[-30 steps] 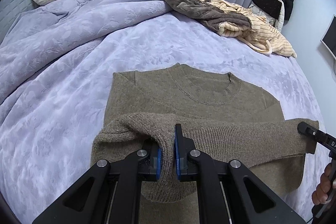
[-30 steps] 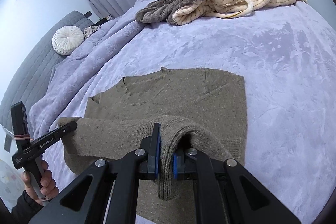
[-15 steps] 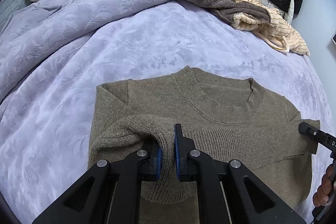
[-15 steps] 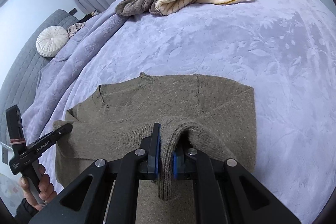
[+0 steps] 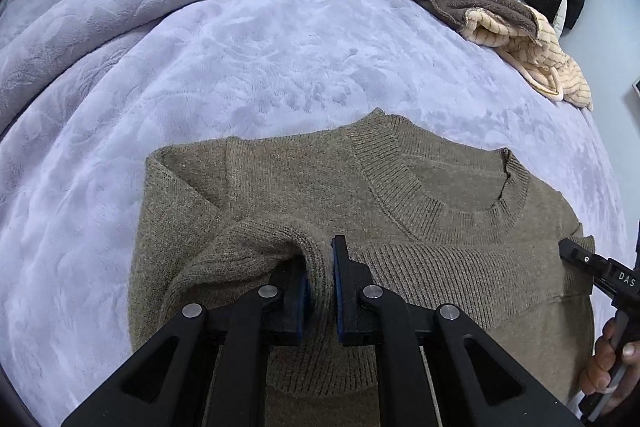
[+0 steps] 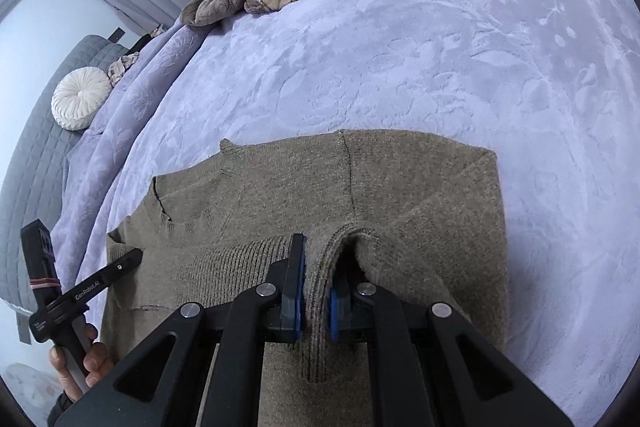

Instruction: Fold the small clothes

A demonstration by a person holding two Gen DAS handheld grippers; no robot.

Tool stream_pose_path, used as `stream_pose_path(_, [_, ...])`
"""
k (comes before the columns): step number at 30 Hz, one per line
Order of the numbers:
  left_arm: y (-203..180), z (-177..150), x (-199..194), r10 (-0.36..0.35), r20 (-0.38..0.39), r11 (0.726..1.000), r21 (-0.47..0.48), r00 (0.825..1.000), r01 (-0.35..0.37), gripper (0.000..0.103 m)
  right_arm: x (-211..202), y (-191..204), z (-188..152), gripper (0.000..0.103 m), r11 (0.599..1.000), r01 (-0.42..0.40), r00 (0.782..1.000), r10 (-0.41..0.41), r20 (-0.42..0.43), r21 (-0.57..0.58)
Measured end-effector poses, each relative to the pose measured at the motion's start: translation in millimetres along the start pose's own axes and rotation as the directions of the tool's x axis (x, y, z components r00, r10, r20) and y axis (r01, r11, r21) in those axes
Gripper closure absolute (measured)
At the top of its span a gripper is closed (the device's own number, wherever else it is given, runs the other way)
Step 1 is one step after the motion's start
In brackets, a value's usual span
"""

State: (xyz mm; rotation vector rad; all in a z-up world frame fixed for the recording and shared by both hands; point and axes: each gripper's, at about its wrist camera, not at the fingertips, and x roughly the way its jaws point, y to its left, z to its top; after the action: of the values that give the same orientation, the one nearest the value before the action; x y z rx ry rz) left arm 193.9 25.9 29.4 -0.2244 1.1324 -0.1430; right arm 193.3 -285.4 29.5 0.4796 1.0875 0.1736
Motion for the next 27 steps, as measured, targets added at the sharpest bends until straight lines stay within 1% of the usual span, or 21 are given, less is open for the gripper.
stream_pose_path(1, [2, 0, -2, -0.020, -0.005, 1.000, -0.008, 1.000, 0.020, 0.084, 0, -1, 1, 0.091, 1.000, -0.006, 1.000, 0.006, -0.006, 0.009])
stream_pose_path(2, [4, 0, -5, -0.051, -0.010, 0.999, -0.016, 0.999, 0.050, 0.073, -1, -1, 2, 0.090, 1.000, -0.010, 1.000, 0.010, -0.012, 0.011])
stream_pose_path(3, [4, -1, -8, -0.072, -0.014, 0.997, -0.020, 0.997, 0.071, 0.052, -4, 0, 2, 0.089, 1.000, -0.013, 1.000, 0.014, -0.015, 0.010])
stream_pose_path(4, [4, -2, -13, -0.087, -0.012, 0.996, -0.023, 0.996, 0.087, 0.039, -8, 2, 2, 0.088, 1.000, -0.014, 1.000, 0.014, -0.013, 0.007])
stream_pose_path(5, [4, -4, -20, -0.091, 0.004, 0.996, -0.025, 0.996, 0.091, 0.016, -13, 4, 1, 0.084, 1.000, -0.011, 1.000, 0.011, -0.006, 0.003])
stream_pose_path(6, [3, -7, -31, -0.063, 0.040, 0.998, -0.026, 0.997, 0.064, 0.004, -20, 6, 0, 0.081, 1.000, -0.012, 1.000, 0.012, 0.006, -0.002])
stream_pose_path(7, [3, -10, -40, -0.037, 0.076, 0.999, -0.020, 0.996, 0.039, 0.004, -25, 7, -2, 0.069, 1.000, -0.015, 1.000, 0.015, 0.020, -0.003])
stream_pose_path(8, [3, -13, -48, -0.039, 0.093, 0.999, -0.007, 0.995, 0.040, 0.004, -32, 9, -4, 0.047, 1.000, -0.010, 0.999, 0.010, 0.039, -0.001])
stream_pose_path(9, [4, -16, -52, -0.047, 0.090, 0.999, -0.004, 0.995, 0.047, 0.004, -42, 9, -7, 0.038, 1.000, -0.004, 0.998, 0.005, 0.069, -0.001])
stream_pose_path(10, [5, -18, -54, -0.048, 0.087, 0.999, -0.008, 0.995, 0.049, 0.004, -50, 11, -10, 0.031, 1.000, -0.006, 0.995, 0.007, 0.096, -0.004])
stream_pose_path(12, [7, -29, -59, -0.054, 0.085, 0.999, -0.001, 0.995, 0.054, 0.004, -64, 12, -15, 0.031, 1.000, -0.012, 0.992, 0.013, 0.129, -0.007])
stream_pose_path(14, [4, -40, -61, -0.051, 0.089, 0.998, 0.028, 0.995, 0.049, 0.004, -74, 16, -23, 0.031, 1.000, 0.004, 0.989, 0.000, 0.150, -0.027])
stream_pose_path(16, [-3, -51, -63, -0.047, 0.089, 0.997, 0.068, 0.995, 0.041, 0.004, -76, 27, -30, 0.031, 0.994, 0.044, 0.989, -0.030, 0.147, -0.095])
stream_pose_path(18, [-13, -63, -65, -0.084, 0.088, 0.990, 0.117, 0.993, 0.073, 0.004, -75, 41, -42, 0.031, 0.976, 0.089, 0.988, -0.061, 0.142, -0.197])
stream_pose_path(19, [-21, -68, -66, -0.104, 0.088, 0.984, 0.152, 0.991, 0.090, 0.004, -73, 48, -48, 0.031, 0.962, 0.102, 0.988, -0.069, 0.136, -0.252])
stream_pose_path(21, [-36, -74, -63, -0.122, 0.083, 0.970, 0.222, 0.989, 0.101, 0.004, -63, 65, -60, 0.031, 0.915, 0.137, 0.988, -0.098, 0.120, -0.379])
stream_pose_path(22, [-43, -74, -60, -0.125, 0.072, 0.962, 0.252, 0.989, 0.103, 0.004, -57, 71, -64, 0.031, 0.892, 0.147, 0.988, -0.109, 0.112, -0.427])
stream_pose_path(23, [-50, -71, -52, -0.114, 0.061, 0.957, 0.275, 0.992, 0.093, 0.004, -49, 78, -67, 0.031, 0.864, 0.152, 0.988, -0.119, 0.098, -0.480])
stream_pose_path(24, [-54, -67, -44, -0.099, 0.047, 0.955, 0.286, 0.994, 0.082, 0.004, -40, 83, -68, 0.031, 0.840, 0.159, 0.987, -0.133, 0.086, -0.520])
stream_pose_path(26, [-59, -53, -29, -0.086, 0.012, 0.956, 0.283, 0.996, 0.079, 0.004, -23, 88, -63, 0.031, 0.808, 0.170, 0.985, -0.161, 0.067, -0.564])
stream_pose_path(27, [-58, -41, -22, -0.069, 0.013, 0.962, 0.265, 0.998, 0.063, 0.004, -16, 89, -59, 0.031, 0.797, 0.175, 0.983, -0.171, 0.061, -0.578])
